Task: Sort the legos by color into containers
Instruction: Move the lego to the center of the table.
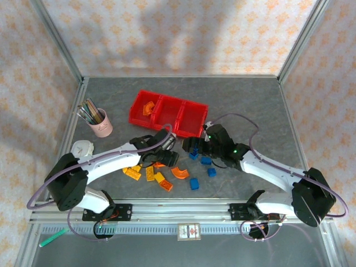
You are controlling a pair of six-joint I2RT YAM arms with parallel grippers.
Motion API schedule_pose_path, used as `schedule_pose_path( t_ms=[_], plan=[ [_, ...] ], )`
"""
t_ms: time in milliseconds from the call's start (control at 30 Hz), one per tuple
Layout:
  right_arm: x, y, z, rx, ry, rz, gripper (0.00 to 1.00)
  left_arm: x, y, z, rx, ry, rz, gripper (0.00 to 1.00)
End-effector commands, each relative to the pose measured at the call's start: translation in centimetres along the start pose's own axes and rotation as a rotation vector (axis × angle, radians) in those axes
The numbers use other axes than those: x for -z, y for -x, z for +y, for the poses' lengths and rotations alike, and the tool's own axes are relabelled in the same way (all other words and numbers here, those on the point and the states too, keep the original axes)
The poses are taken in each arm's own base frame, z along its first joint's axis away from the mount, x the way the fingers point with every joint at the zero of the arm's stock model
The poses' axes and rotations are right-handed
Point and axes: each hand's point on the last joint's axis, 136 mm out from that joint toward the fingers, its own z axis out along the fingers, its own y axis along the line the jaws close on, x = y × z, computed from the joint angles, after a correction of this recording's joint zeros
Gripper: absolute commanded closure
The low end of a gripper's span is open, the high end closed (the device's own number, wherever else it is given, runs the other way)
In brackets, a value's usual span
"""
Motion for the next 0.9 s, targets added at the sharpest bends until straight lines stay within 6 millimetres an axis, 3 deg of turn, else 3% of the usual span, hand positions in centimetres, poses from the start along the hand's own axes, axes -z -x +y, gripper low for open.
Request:
schedule_pose_path(
  t_ms=[0, 267, 467, 733, 867],
  plan=[
    [0.5, 0.8, 0.2, -0.01, 0.002, -0.045, 0.0, -0.4, -0.8, 0.6, -0.065, 0.063, 0.041, 0.25],
    [1.2, 1.2, 0.6, -0.013, 0.021, -0.07, 0.0, -2.8, -1.2, 1.4, -0.098, 0.129, 0.079, 0.29],
    [1.6, 1.3, 0.3, -0.009, 0.006, -0.082, 0.0, -3.5, -0.9, 2.5, -0.088, 0.194, 0.055, 0.31],
    [1.7, 1.6, 0.7, -0.008, 0.017, -0.089, 0.0, -3.6, 1.8, 5.3, 0.137, 0.197, 0.01, 0.37],
    [1.8, 1.7, 0.8, -0.007, 0.015, -0.089, 0.0, -3.2, 2.3, 4.1, 0.147, 0.118, 0.003, 0.32]
  ],
)
